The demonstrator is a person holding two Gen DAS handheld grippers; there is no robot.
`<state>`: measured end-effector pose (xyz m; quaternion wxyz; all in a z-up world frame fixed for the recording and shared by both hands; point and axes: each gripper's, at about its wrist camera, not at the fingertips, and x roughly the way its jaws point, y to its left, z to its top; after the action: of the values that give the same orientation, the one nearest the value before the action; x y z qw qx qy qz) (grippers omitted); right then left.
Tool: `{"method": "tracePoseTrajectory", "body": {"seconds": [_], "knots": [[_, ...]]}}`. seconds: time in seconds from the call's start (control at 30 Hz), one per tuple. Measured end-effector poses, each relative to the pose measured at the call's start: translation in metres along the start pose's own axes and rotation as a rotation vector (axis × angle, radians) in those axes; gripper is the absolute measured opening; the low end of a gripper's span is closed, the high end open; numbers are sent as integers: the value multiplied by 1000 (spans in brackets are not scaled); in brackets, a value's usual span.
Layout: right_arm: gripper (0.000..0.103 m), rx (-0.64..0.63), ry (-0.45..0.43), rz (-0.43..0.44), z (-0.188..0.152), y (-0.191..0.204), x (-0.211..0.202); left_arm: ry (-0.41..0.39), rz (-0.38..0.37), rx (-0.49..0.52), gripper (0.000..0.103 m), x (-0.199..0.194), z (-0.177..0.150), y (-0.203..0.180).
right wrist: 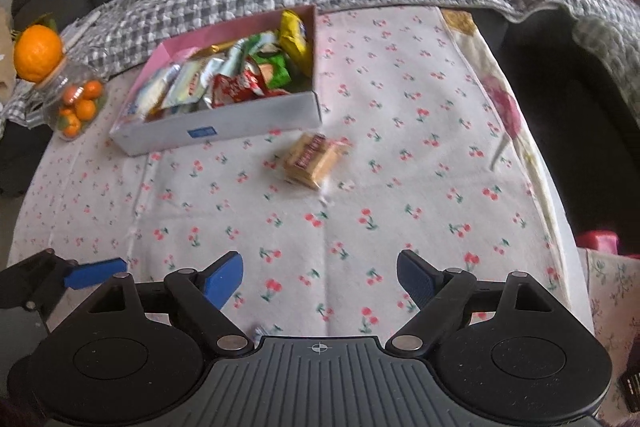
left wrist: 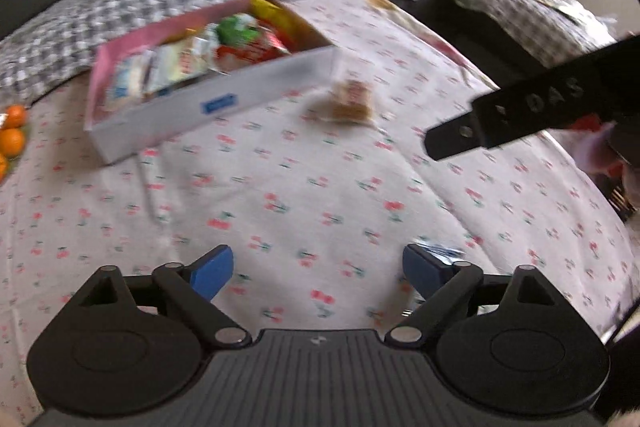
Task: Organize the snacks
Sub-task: 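Move left tool to blue truffle chocolate while right tool moves to brown jerky packet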
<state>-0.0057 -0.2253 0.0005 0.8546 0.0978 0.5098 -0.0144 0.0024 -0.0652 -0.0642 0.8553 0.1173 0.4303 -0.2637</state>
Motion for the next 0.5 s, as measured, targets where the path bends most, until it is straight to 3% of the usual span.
{"method": "tracePoseTrajectory", "body": {"seconds": [0.23,0.3,0.5], "knots": [[86,37,41,-11,-5,-11,7,35,-73,37,74,6,-1,-19],[86,47,50,-12,-5,-13,9,48,-92,46,66,9,0,-23],[86,55,61,-21,-5,-13,13,126,-185,28,53,23,-1,-31]]}}
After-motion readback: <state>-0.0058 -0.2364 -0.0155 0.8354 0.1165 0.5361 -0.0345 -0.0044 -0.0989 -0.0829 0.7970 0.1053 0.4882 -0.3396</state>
